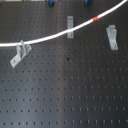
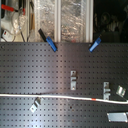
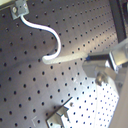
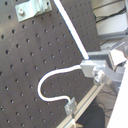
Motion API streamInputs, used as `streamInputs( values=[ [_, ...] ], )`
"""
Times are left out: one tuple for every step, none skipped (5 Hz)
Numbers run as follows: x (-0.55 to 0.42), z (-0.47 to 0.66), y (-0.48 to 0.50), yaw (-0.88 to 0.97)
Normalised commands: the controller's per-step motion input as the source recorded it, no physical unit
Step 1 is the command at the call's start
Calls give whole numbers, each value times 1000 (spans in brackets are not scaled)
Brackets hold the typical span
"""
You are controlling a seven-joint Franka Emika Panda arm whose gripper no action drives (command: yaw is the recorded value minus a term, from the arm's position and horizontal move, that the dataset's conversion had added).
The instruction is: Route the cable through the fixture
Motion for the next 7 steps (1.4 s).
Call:
streamInputs(
  values=[
    [-18,1,48,0],
    [0,46,-1,0],
    [-439,176,-167,526],
    [0,20,0,23],
    [-58,1,-14,26],
    [-728,246,-227,374],
    [-494,9,-162,397]
  ],
)
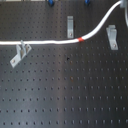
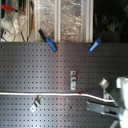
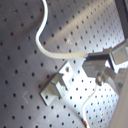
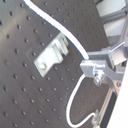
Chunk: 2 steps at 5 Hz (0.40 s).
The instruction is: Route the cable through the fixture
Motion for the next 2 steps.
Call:
streamInputs(
  values=[
    [14,0,1,0],
    [-316,230,-26,280]
  ],
)
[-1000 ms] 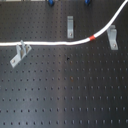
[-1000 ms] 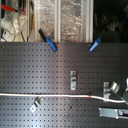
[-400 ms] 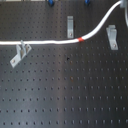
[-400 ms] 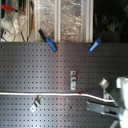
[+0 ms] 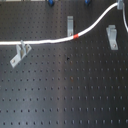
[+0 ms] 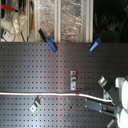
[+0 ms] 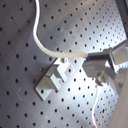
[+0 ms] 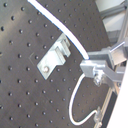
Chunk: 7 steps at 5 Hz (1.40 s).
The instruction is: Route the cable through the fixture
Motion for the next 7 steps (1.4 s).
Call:
streamInputs(
  values=[
    [-384,151,-4,326],
    [16,123,0,0],
    [-447,560,-359,131],
    [0,14,0,0],
    [-308,119,52,157],
    [-437,86,-4,306],
    [0,29,0,0]
  ],
)
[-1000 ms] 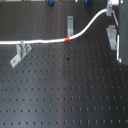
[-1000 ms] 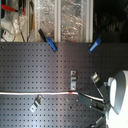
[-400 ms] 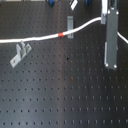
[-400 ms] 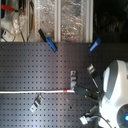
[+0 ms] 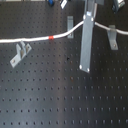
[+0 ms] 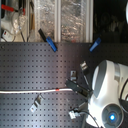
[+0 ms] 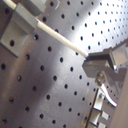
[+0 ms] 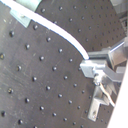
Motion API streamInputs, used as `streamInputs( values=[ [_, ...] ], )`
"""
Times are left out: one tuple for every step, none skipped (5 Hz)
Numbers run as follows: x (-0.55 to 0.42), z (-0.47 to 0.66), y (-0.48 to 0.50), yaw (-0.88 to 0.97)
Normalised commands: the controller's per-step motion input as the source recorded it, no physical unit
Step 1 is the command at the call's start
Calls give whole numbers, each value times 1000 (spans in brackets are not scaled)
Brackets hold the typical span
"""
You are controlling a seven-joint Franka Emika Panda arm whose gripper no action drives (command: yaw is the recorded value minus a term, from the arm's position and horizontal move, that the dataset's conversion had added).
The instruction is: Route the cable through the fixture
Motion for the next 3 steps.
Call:
streamInputs(
  values=[
    [-120,405,-118,229],
    [-88,470,-298,683],
    [-11,0,4,0]
  ],
)
